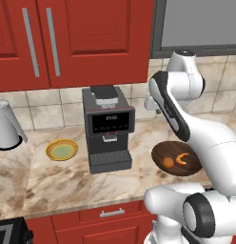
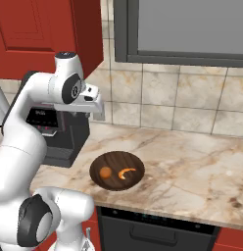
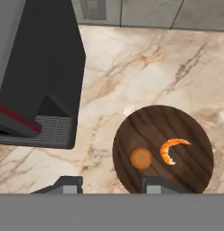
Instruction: Remove the tangerine from the bowl and place it on the small plate. Then place the bowl with only the shrimp in the microwave, close the door, and press the start button to microwave the shrimp.
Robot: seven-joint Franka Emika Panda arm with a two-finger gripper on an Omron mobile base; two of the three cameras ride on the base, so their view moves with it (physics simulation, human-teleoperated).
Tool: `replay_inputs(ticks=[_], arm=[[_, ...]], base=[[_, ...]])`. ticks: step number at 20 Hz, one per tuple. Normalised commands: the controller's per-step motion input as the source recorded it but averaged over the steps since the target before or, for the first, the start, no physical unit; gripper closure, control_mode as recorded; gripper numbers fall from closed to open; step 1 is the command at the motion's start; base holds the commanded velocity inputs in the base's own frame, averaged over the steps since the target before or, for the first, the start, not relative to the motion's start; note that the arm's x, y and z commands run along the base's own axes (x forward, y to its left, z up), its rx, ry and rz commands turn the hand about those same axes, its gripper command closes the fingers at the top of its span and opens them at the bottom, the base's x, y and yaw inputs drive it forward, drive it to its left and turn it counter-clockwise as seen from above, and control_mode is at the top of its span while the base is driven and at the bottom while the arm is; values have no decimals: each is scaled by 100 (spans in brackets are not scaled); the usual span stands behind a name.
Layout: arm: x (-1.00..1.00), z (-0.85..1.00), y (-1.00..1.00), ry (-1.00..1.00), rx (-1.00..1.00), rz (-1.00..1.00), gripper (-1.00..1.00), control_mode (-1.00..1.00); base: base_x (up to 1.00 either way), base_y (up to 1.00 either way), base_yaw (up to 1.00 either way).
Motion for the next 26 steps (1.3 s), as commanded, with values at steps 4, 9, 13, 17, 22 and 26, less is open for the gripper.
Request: replay_inputs(ticks=[4, 9, 13, 17, 22, 26], arm=[[-28, -12, -2, -5, 0, 0, -100, -100], [-50, -90, -64, -6, 16, -11, -100, -100], [-33, -99, -69, 0, 19, -16, -100, -100], [-2, -81, -30, 0, 11, -16, -100, -100], [10, -57, -2, 1, 10, -8, -100, -100], [9, -37, -1, 1, 9, -3, -100, -100]], base=[[0, 0, 0], [0, 0, 0], [0, 0, 0], [0, 0, 0], [0, 0, 0], [0, 0, 0]])
